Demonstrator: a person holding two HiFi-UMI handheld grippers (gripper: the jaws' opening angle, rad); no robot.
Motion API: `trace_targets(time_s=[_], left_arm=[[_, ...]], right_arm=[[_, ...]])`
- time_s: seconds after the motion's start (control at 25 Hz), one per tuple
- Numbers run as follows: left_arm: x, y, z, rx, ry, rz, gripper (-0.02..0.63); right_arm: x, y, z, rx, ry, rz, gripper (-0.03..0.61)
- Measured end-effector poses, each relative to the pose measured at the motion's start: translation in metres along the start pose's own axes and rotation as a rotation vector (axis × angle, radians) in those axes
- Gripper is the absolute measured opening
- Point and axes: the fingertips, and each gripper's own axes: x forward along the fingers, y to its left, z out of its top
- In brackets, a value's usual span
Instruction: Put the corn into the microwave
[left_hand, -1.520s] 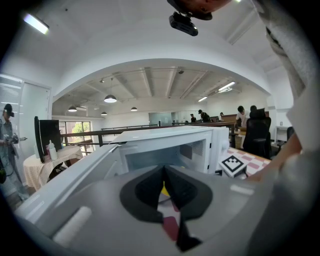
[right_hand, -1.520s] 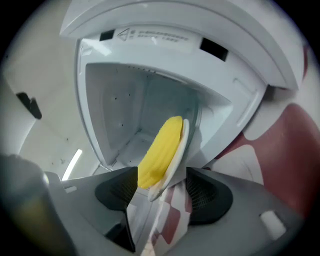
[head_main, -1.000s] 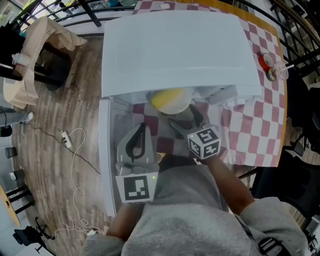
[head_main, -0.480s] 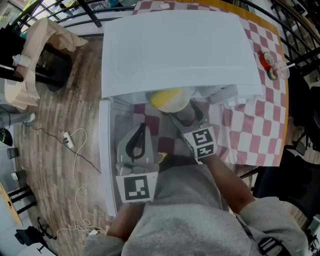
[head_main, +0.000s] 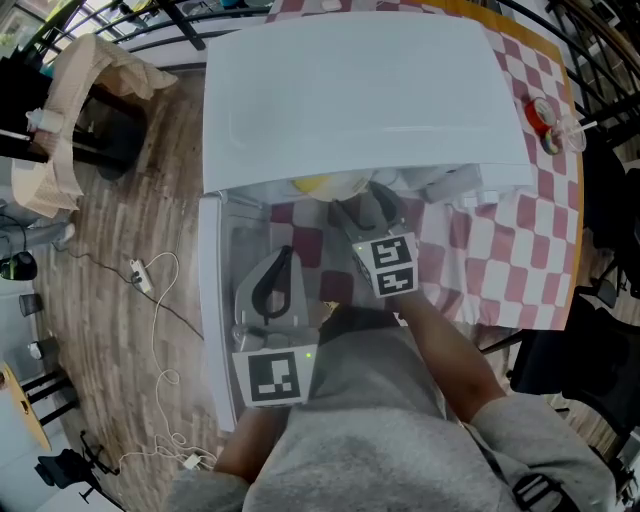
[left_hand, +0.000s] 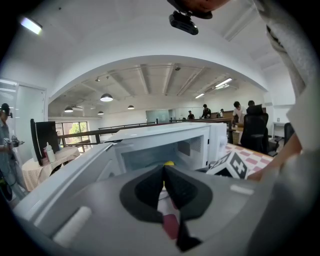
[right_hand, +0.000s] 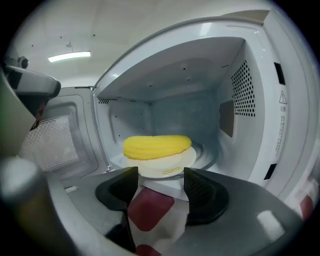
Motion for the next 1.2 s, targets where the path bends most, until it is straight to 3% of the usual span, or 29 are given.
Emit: trace_targets(time_s=[0.24, 0.36, 0.48, 0.6, 0.84, 0.88, 0.96, 1.08, 1.2], left_arm=[[-0.001, 0.002, -0.001, -0.004, -0.001, 0.001, 0.009], [-0.001, 0.003, -0.001, -0.008, -0.005, 0.000, 0.009], [-0.003, 0.003, -0.001, -0.010, -0.007, -0.002, 0.009], [-0.006, 0.002, -0.001, -0.009, -0.009, -0.006, 0.008], [-0.012, 0.003, -0.001, -0.018, -0.013, -0.006, 0.009], [-0.013, 0.003, -0.001, -0.021, -0.015, -0.007, 0.009], [-0.015, 0.003, 0.000, -0.027, -0.023, -0.010, 0.009], [-0.018, 0.002, 0.001, -0.041, -0.041, -0.019, 0.009], [-0.022, 0.003, -0.001, -0.068, -0.053, -0.030, 0.008]], right_arm=[[0.006, -0.009, 0.011, 0.024, -0.014, -0.042, 0.206], [0.006, -0.001, 0.011, -0.037, -0.006, -0.038, 0.207], [0.008, 0.009, 0.008, -0.117, 0.012, -0.032, 0.258], [0.012, 0.004, 0.007, -0.173, 0.018, -0.080, 0.249], [0.018, -0.004, 0.010, -0.091, 0.039, -0.092, 0.248], [0.016, -0.004, 0.011, -0.062, 0.033, -0.085, 0.228], [0.008, -0.002, 0.019, -0.022, 0.000, -0.052, 0.109], [-0.017, 0.006, 0.033, -0.022, -0.046, 0.051, -0.001], [-0.056, 0.017, 0.040, -0.079, -0.049, 0.165, -0.002]])
